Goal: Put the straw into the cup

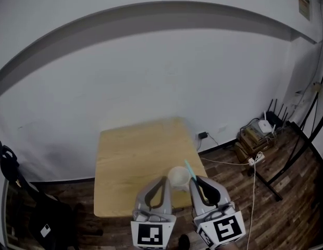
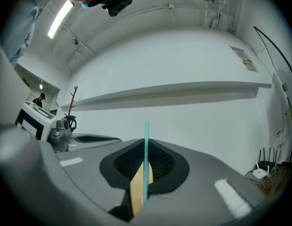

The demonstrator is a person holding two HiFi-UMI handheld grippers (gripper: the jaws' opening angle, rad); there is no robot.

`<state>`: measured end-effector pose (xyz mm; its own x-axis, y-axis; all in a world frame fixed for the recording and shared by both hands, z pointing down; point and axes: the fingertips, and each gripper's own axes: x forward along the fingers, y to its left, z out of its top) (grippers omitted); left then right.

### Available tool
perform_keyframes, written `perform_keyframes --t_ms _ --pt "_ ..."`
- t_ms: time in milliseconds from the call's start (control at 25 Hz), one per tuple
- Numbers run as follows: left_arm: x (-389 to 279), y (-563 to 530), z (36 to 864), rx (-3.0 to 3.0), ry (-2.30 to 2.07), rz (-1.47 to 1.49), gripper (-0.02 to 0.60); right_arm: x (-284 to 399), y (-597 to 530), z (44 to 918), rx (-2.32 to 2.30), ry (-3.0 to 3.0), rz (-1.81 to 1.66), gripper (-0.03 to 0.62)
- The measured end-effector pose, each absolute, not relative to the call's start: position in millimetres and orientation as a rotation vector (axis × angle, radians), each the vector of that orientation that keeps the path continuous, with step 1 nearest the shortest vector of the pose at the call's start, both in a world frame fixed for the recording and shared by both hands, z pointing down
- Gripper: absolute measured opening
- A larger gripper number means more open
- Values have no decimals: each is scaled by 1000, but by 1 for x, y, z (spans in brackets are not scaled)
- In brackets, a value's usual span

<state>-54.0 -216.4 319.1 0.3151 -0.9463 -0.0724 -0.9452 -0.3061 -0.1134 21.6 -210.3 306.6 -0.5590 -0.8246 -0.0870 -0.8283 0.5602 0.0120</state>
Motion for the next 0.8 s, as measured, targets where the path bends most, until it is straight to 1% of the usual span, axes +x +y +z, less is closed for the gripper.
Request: perform_keyframes --t_ms 560,800 --pt "-63 -265 286 -2306 1831 56 18 12 -261 267 -1282 2722 187 29" --pt "-69 -276 288 -2331 1828 79 17 3 -272 269 -1288 2727 182 31"
